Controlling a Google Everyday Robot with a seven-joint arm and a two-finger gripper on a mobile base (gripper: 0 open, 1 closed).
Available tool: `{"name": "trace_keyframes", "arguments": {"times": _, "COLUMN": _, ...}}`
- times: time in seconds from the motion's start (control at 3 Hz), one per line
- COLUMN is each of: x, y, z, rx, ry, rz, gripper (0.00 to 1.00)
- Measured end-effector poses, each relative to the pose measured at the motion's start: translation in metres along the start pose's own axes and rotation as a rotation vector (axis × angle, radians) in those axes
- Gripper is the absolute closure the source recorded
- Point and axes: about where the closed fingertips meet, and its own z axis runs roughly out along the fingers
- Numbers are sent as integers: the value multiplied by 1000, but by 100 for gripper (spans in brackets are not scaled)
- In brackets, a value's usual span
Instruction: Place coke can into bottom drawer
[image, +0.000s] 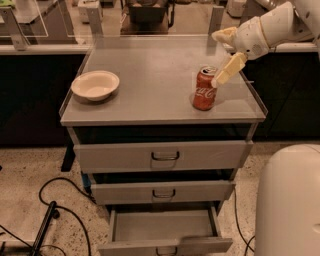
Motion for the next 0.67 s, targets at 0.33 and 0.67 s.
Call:
{"name": "trace_keyframes", "arguments": {"times": 0.33, "x": 11, "y": 11, "z": 0, "rx": -2, "ry": -22, "rz": 40, "gripper": 0}}
{"name": "trace_keyframes", "arguments": {"times": 0.67, "x": 9, "y": 32, "z": -22, "rx": 57, "ry": -78, "rz": 81, "gripper": 0}}
